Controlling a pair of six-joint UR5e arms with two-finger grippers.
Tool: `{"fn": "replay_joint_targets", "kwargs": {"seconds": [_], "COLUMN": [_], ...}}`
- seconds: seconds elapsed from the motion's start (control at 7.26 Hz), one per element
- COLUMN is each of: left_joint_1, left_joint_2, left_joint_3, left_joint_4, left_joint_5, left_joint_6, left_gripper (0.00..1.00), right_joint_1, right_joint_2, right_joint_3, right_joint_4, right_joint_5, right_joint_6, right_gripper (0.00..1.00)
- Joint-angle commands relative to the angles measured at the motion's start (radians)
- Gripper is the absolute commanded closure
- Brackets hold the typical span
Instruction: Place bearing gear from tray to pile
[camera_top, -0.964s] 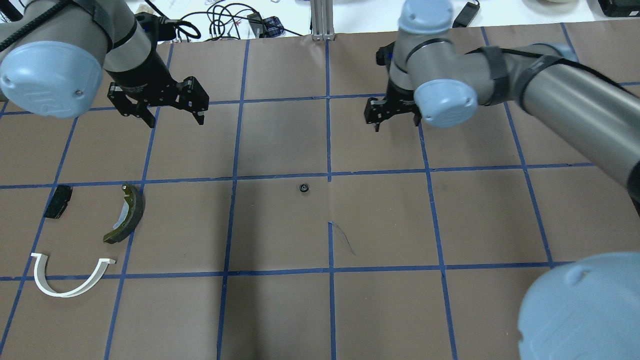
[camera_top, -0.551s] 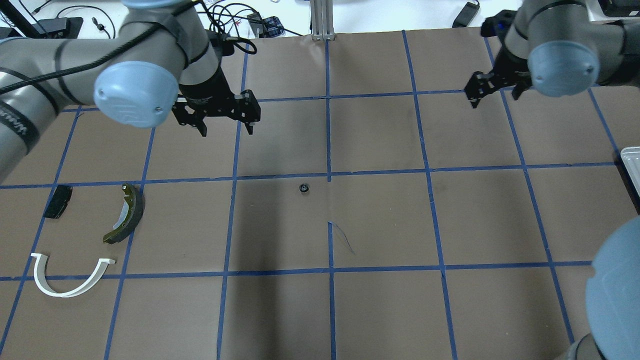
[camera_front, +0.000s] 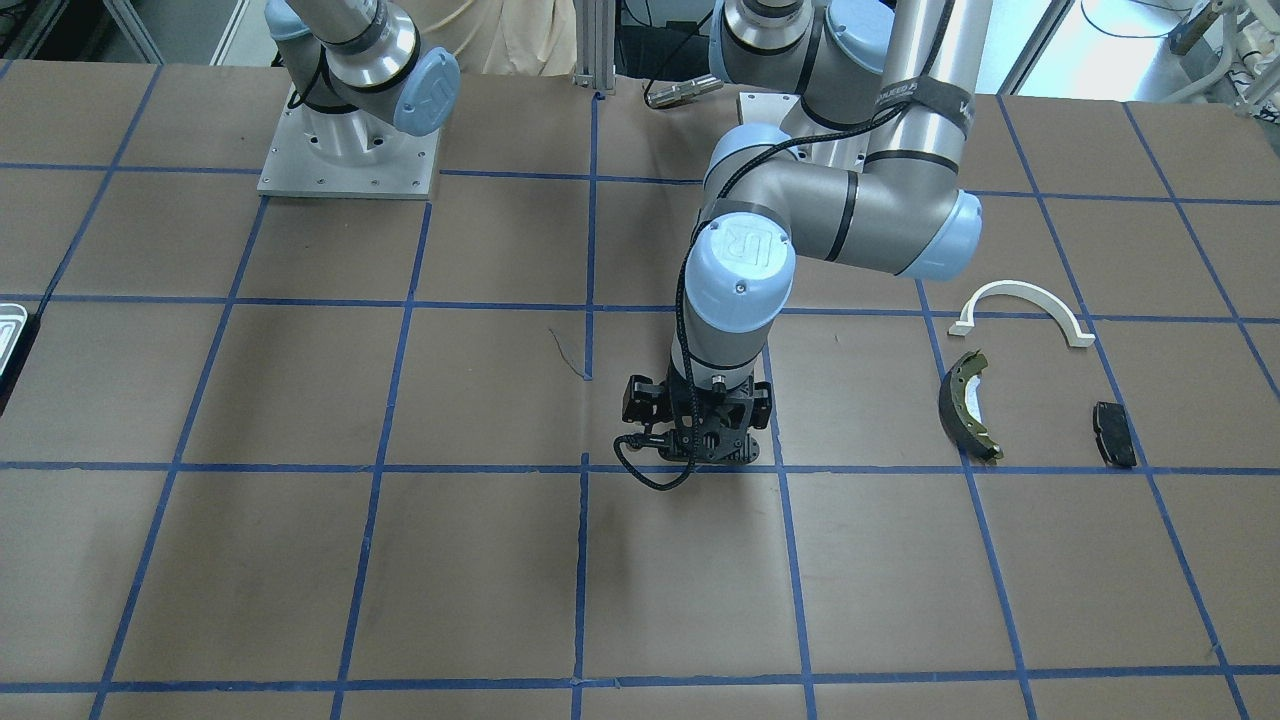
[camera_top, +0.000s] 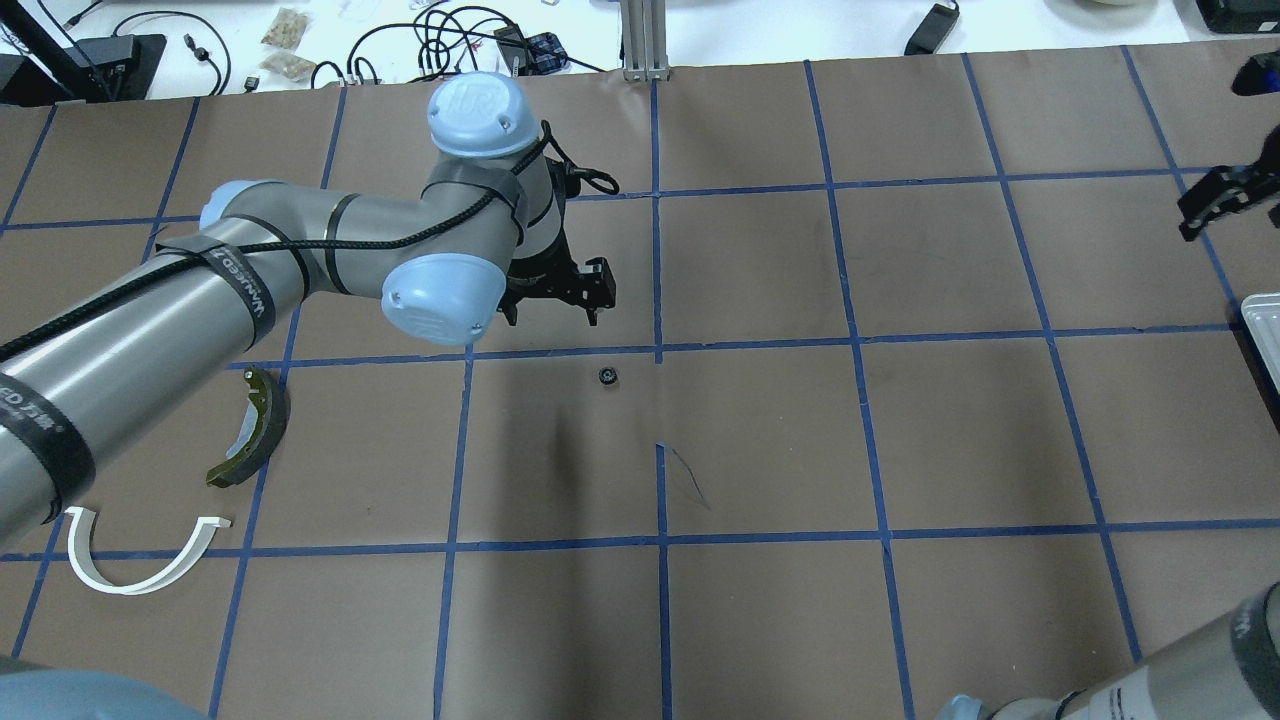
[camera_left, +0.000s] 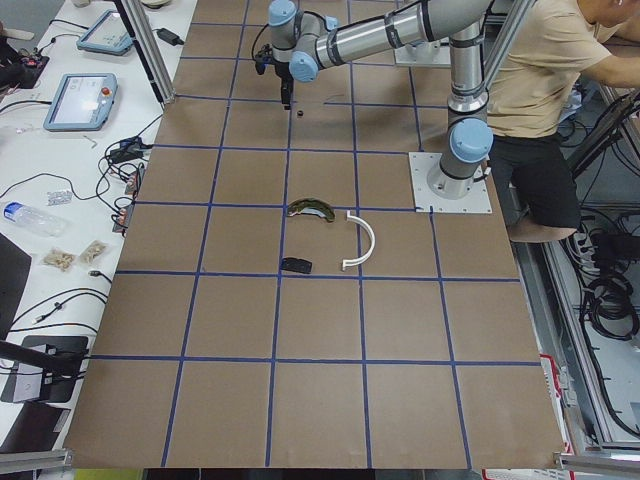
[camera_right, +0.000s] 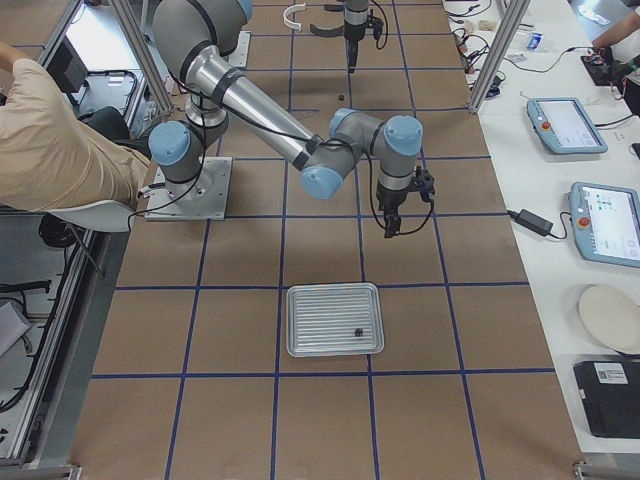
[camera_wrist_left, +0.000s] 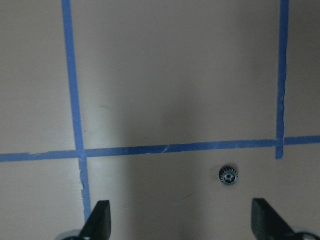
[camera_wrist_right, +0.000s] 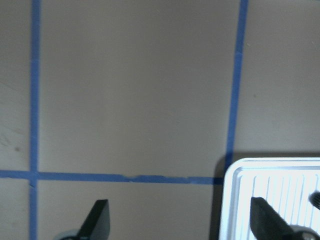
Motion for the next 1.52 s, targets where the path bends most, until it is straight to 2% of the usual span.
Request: {"fn": "replay_joint_targets", "kwargs": {"seconds": [0.0,0.41,0.83,1.1,1.24,1.38], "left_joint_1": [-0.029,-0.059,-0.059,-0.059,-0.059,-0.059], "left_joint_2": [-0.041,-0.106,-0.116,-0.118,-0.121,-0.121], "left_joint_3": [-0.026,-0.026,-0.026,-0.028,-0.028,-0.028], "left_joint_4": [0.034,0.091,0.089,0.088,0.086,0.079], "left_joint_5": [-0.008,-0.011,-0.043,-0.045,-0.043,-0.040], "left_joint_6": [0.000,-0.003,-0.004,-0.004,-0.004,-0.004], "left_gripper": [0.00,0.03,0.20,0.24,0.35,0.56], "right_joint_1": [-0.141,-0.272,-0.283,-0.287,-0.290,-0.290], "right_joint_2": [0.089,0.214,0.269,0.274,0.292,0.301], "right_joint_3": [-0.007,-0.099,-0.109,-0.119,-0.133,-0.141], "right_joint_4": [-0.100,-0.109,-0.109,-0.109,-0.109,-0.106], "right_joint_5": [0.009,0.056,0.056,0.056,0.056,0.052], "right_joint_6": [-0.200,-0.357,-0.407,-0.411,-0.414,-0.414], "right_gripper": [0.00,0.00,0.00,0.04,0.05,0.08]}}
